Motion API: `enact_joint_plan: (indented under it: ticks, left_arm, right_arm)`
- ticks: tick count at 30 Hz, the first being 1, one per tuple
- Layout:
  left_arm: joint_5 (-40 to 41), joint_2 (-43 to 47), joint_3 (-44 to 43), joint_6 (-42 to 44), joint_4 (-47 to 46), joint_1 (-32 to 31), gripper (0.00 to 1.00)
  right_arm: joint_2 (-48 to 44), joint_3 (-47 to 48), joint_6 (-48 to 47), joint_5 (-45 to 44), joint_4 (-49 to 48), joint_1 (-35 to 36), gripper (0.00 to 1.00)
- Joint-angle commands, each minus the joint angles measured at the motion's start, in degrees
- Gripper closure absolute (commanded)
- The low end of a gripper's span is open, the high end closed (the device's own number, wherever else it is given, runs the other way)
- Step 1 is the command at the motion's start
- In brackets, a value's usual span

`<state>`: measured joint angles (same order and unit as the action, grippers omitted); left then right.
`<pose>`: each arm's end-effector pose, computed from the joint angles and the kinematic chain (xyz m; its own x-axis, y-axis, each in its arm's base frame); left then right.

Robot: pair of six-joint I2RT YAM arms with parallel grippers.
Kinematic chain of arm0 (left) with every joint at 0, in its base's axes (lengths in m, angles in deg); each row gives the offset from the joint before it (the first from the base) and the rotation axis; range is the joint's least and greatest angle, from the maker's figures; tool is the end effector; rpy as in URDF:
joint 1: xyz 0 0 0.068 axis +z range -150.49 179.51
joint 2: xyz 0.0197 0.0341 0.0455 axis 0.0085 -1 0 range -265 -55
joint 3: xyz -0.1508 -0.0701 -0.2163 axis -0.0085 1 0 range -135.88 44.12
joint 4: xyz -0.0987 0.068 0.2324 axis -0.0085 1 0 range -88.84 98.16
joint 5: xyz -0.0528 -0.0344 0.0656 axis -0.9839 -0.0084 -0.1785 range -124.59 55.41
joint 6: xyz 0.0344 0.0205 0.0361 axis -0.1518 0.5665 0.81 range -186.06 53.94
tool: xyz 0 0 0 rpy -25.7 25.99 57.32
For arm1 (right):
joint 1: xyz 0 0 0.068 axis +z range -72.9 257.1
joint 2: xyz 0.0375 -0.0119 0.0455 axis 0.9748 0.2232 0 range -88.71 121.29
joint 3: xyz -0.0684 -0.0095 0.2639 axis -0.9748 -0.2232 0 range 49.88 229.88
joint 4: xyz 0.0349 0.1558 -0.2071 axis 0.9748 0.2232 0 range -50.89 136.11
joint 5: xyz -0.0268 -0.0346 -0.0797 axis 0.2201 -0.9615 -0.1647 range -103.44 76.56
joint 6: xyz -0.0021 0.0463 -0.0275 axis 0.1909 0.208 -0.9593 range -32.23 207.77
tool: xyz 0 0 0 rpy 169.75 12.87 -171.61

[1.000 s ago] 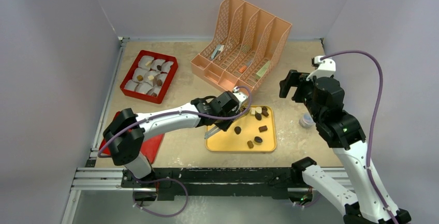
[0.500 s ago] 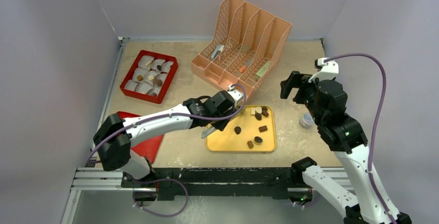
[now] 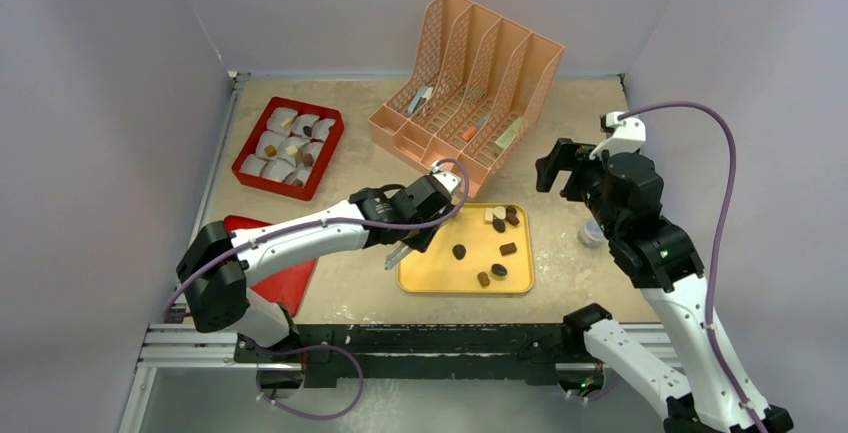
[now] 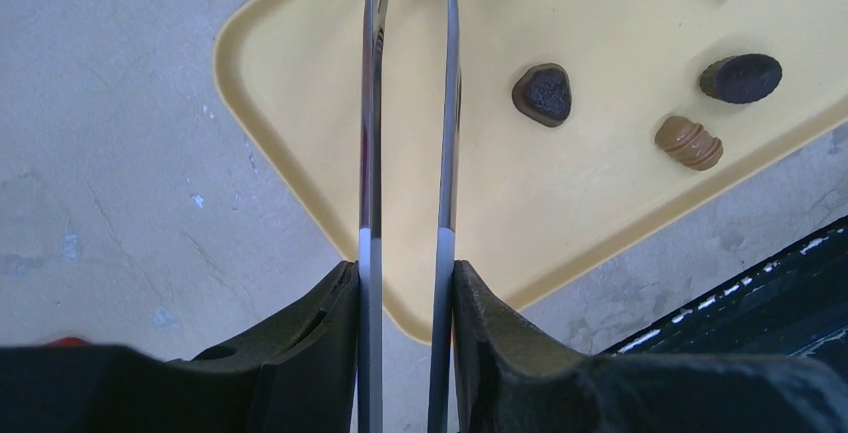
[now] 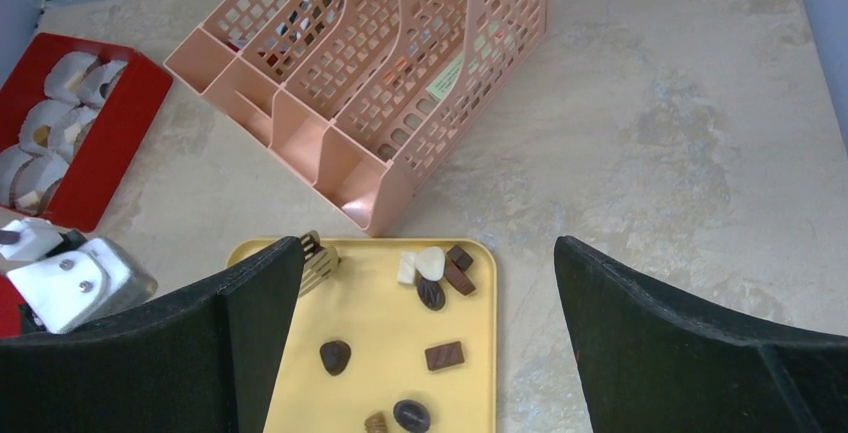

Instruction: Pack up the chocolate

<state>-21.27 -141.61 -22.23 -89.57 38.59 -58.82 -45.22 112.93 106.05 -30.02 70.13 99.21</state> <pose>0.1714 -0.2622 0.2567 -0.7114 0.4141 -0.5679 0.5233 0.8515 -0.0345 0.1384 0.0453 0.4123 -0.2067 0.2405 -0.9484 -0.0388 0.9665 0.2536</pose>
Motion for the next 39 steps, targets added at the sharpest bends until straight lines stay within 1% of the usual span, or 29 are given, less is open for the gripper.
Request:
enact_joint_plan:
  ticks: [1,6,10,14,20,24,28,33,35,39]
  left_arm:
    - [5.4,3.6,-5.6,-2.7,-0.7,-0.2,0.8]
    - [7.2,3.8,-7.8,-3.4,-0.2,-0.2,0.79]
    - [10.1,3.3,-9.5,-3.6,2.3,0.1,0.79]
    - [11.6,3.4,-11.8,-4.4,4.9,2.4,0.79]
    - [10.9,4.8,-14.5,-5.0,7.9,9.9,0.78]
    - [13.4,5.1,-16.7,-4.4,11.2,14.4,0.78]
    - [13.8,5.0,-18.5,-4.1,13.2,19.5,0.78]
    - [15.0,4.1,-20.7,-4.3,16.3,24.3,0.77]
    - [16.2,3.8,-21.1,-4.3,17.5,26.2,0.77]
    - [16.1,3.7,-21.3,-3.9,18.1,30.7,0.77]
  right_arm:
    - [-0.8,-0.7,0.8,2.0,-1.7,-0.1,0.03]
    - [-0.1,0.4,0.1,1.4,-1.8,-0.1,0.03]
    - [-0.1,0.3,0.8,1.4,-1.0,-0.1,0.03]
    - [-0.3,-0.1,1.3,0.5,-1.1,-0.1,0.04]
    - [0.2,0.3,1.4,2.0,-0.5,-0.1,0.04]
    - [0.8,0.9,1.5,2.2,0.5,-0.1,0.04]
    - [0.2,0.3,1.7,3.1,-0.1,-0.1,0.03]
    - [-0.1,0.9,1.8,3.9,-0.4,-0.1,0.03]
    - [-0.4,0.7,1.7,3.8,-0.6,-0.1,0.03]
    - [-1.2,0.1,2.0,4.1,-0.2,-0.1,0.03]
